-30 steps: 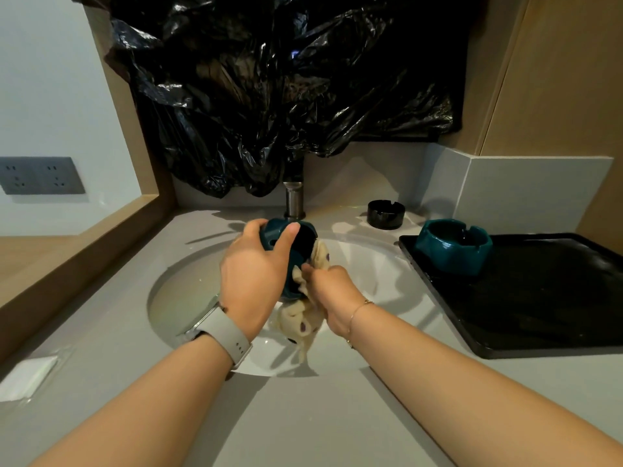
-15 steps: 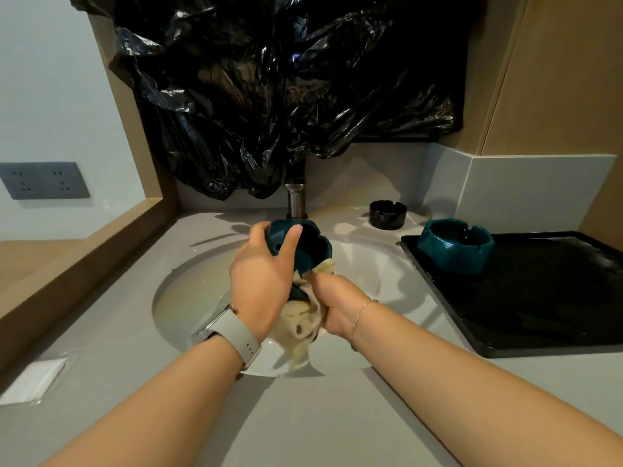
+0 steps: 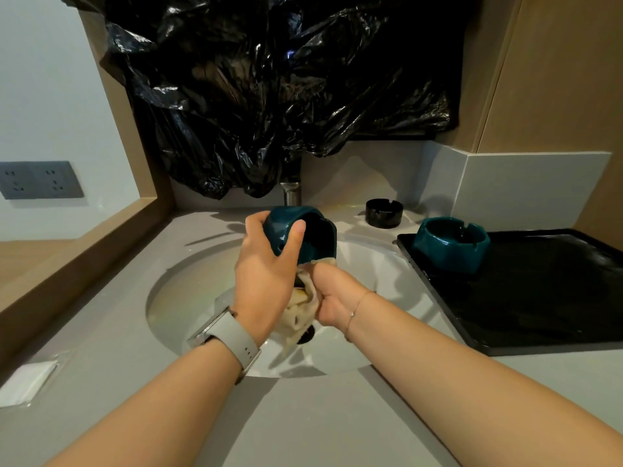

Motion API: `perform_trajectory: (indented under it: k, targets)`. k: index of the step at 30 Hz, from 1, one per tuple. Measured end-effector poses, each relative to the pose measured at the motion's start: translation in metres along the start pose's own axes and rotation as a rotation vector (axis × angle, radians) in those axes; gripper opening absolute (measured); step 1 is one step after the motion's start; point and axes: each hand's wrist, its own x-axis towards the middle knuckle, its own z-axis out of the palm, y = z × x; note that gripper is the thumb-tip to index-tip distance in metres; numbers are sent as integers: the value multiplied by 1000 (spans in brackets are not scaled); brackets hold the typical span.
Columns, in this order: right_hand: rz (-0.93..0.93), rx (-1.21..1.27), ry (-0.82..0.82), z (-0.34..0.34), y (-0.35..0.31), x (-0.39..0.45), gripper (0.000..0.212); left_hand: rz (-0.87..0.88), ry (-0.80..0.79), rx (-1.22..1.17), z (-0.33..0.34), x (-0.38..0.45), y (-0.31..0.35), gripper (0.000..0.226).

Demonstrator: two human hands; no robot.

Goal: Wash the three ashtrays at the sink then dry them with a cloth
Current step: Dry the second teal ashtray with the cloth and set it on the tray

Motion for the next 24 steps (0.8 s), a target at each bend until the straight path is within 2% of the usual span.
perform_trajectory:
  k: [2, 4, 7, 10, 13, 15, 18, 20, 22, 24]
  targets:
    - [-131, -160, 166, -13, -9, 4, 13, -50, -79, 24, -1, 1, 0, 43]
    - [-301, -525, 330, -27, -20, 3, 6, -106, -149, 69, -7, 6, 1, 50]
    - [-469, -1183, 355, -36, -33, -15, 25, -154, -280, 154, -16, 13, 1, 56]
    - [-527, -1358, 332, -33, -31, -22, 12, -140, -413, 319, -13, 10, -3, 51]
    - [-521, -1225, 361, -34, -25, -15, 12, -182, -313, 247, -8, 7, -5, 43]
    - [-445, -928, 362, -33, -18, -3, 12, -177, -203, 227, -5, 8, -3, 45]
    - [-157, -360, 154, -17, 5, 13, 33, -100, -29, 234, -7, 10, 0, 52]
    - [-17, -125, 37, -6, 16, 17, 34, -17, 10, 236, -11, 9, -1, 53]
    - [27, -79, 4, -5, 15, 16, 30, 26, -8, 263, -12, 6, -1, 51]
    - [-97, -272, 115, -12, 4, 12, 24, 25, -29, 261, -10, 4, -1, 45]
